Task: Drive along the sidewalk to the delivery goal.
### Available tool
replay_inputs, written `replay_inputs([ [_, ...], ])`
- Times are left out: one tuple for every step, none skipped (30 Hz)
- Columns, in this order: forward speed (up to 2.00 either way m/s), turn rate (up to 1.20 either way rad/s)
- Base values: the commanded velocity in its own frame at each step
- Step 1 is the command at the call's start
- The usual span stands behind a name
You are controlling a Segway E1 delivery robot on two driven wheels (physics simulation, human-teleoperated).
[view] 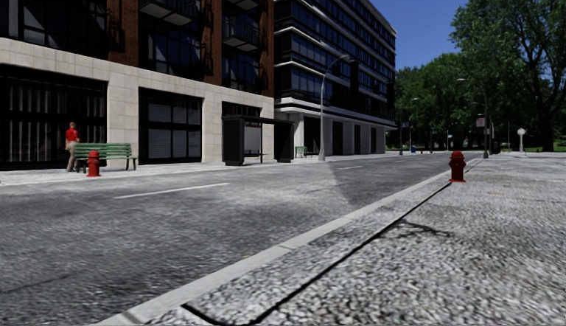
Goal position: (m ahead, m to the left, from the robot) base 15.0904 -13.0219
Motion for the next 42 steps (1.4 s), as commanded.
replay_inputs([
  [0.8, 0.0],
  [0.8, 0.0],
  [0.8, 0.0],
  [0.8, -0.02],
  [0.8, -0.14],
  [0.8, -0.23],
  [0.8, -0.23],
  [0.8, -0.35],
  [0.8, -0.42],
  [0.81, -0.47],
  [0.83, -0.5],
  [0.83, -0.5],
  [0.83, -0.51],
  [0.83, -0.52],
  [0.84, -0.53],
  [0.84, -0.53],
  [0.88, -0.53],
  [0.94, -0.54],
  [0.98, -0.54],
  [1.0, -0.54],
  [1.07, -0.54],
  [1.07, -0.54],
  [1.1, -0.54],
  [1.12, -0.54],
  [1.14, -0.51],
  [1.14, -0.51],
  [1.15, -0.36],
  [1.16, -0.24],
  [1.17, -0.2],
  [1.17, -0.2],
  [1.17, -0.19],
  [1.18, -0.18],
  [1.19, -0.18],
  [1.19, -0.21],
  [1.19, -0.21],
  [1.19, -0.27],
  [1.19, -0.35],
  [1.2, -0.41],
  [1.21, -0.44],
  [1.21, -0.44],
  [1.21, -0.45],
  [1.22, -0.46],
])
